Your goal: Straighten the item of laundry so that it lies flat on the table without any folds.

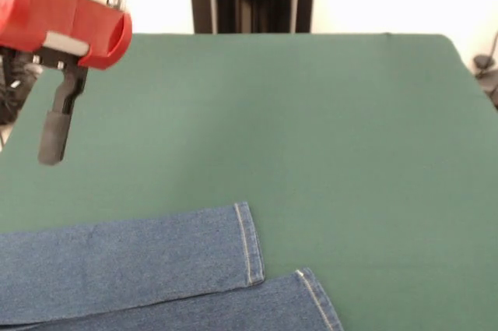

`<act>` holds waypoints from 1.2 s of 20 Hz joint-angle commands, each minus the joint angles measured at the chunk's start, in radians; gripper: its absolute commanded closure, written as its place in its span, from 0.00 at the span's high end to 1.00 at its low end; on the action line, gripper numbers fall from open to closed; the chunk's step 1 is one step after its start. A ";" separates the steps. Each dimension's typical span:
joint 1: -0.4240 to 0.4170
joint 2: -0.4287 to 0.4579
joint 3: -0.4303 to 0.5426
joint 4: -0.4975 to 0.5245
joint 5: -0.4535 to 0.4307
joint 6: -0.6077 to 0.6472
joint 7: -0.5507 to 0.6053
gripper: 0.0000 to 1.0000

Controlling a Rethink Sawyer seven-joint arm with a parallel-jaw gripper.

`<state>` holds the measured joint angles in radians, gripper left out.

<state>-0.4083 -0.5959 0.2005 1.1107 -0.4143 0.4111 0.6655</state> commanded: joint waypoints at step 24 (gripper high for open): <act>-0.014 0.189 0.130 -0.032 0.319 0.427 0.127 1.00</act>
<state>-0.4512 -0.5128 0.2060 1.0621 -0.1504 0.7962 0.6655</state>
